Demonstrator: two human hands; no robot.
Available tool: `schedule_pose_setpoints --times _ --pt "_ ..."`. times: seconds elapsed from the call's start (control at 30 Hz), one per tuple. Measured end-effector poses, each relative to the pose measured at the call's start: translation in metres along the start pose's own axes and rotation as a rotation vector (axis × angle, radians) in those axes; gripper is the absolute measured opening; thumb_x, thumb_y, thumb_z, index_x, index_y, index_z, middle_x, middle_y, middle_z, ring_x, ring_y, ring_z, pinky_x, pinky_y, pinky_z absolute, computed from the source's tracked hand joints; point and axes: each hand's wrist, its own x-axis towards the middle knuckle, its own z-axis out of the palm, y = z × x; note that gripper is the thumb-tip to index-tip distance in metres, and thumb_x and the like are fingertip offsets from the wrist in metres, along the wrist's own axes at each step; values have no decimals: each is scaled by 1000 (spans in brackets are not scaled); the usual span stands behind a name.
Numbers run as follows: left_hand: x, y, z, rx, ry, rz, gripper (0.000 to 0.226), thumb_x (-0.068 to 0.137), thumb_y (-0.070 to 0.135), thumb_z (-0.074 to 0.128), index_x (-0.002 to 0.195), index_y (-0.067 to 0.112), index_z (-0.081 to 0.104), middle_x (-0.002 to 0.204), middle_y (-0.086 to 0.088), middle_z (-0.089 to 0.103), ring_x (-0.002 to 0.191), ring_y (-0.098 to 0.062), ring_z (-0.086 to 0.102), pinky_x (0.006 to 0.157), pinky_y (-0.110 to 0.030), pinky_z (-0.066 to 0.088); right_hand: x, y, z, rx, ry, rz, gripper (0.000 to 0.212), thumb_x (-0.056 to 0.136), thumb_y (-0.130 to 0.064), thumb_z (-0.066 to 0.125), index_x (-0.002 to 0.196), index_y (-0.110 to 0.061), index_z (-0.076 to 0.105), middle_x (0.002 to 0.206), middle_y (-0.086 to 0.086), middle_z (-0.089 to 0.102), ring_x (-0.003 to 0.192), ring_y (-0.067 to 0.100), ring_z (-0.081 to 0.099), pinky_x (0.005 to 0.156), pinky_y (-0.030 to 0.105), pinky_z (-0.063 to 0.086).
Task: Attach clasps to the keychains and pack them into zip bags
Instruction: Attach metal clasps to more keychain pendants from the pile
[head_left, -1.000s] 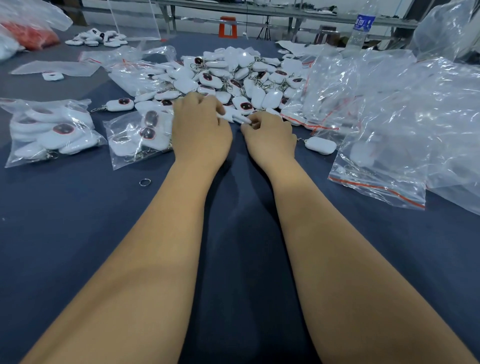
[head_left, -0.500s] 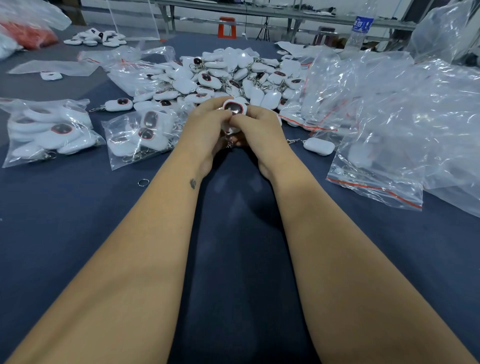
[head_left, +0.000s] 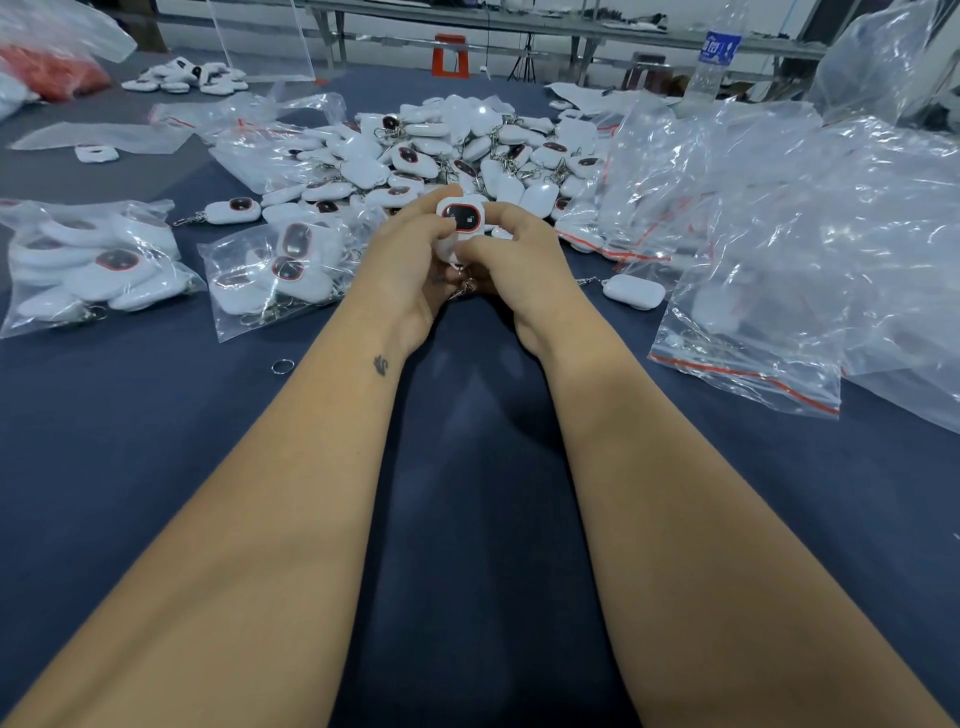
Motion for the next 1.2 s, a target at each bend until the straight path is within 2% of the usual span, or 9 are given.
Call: schedule_pose_setpoints --times 0.1,0.43,0.53,0.67,0.77,0.83,1.0,1.1,1.2 --pt "1 -1 1 -2 -8 -10 32 94 -1 43 110 18 63 68 1 68 54 -10 56 52 -21 42 1 1 0 -18 7 -4 33 76 9 61 106 -4 65 81 13 66 69 23 61 72 37 55" --pt "2 -6 0 116 -5 27 26 93 1 48 98 22 63 81 -2 69 65 -12 60 60 -24 47 2 3 0 -92 23 -41 28 76 7 62 91 -16 64 79 4 66 71 15 61 64 24 52" --pt "2 -6 1 109 0 33 25 93 1 48 97 21 63 78 -2 69 58 -10 59 56 -22 46 2 3 0 -101 18 -42 27 76 7 62 92 -15 64 80 5 66 72 16 61 64 24 52" --pt "2 -5 1 111 -11 15 29 92 -1 44 110 13 62 89 -12 66 56 -13 53 53 -22 44 1 1 1 -86 23 -40 24 76 6 58 89 -13 65 74 5 64 66 15 59 55 22 51" --pt "2 -5 2 109 -15 5 34 90 -2 44 118 8 63 85 -12 63 52 -12 52 50 -21 43 1 1 2 -55 44 -17 19 78 3 54 89 -8 64 67 4 62 57 15 55 51 23 45" --pt "1 -4 2 117 -19 10 34 91 -1 46 118 10 65 81 -7 65 56 -11 57 51 -20 46 3 1 2 -67 50 -3 16 79 1 53 87 -10 63 67 2 62 62 16 55 55 25 44" --pt "0 -4 2 92 -43 12 31 93 1 47 103 19 69 79 -2 69 68 -14 63 68 -31 49 4 0 0 9 40 26 19 84 -1 50 83 -14 64 75 5 63 71 21 58 59 27 47" --pt "0 -4 1 78 -60 14 32 94 1 44 108 17 67 74 0 68 63 -12 62 62 -27 49 3 2 0 13 36 7 18 87 -6 51 83 -16 66 73 3 64 68 19 58 58 25 48" --pt "0 -4 1 80 -54 13 34 95 1 42 116 14 65 67 4 66 58 -8 60 56 -22 46 4 3 1 -21 35 -15 18 88 -9 54 80 -18 67 72 0 66 72 17 59 66 31 48"
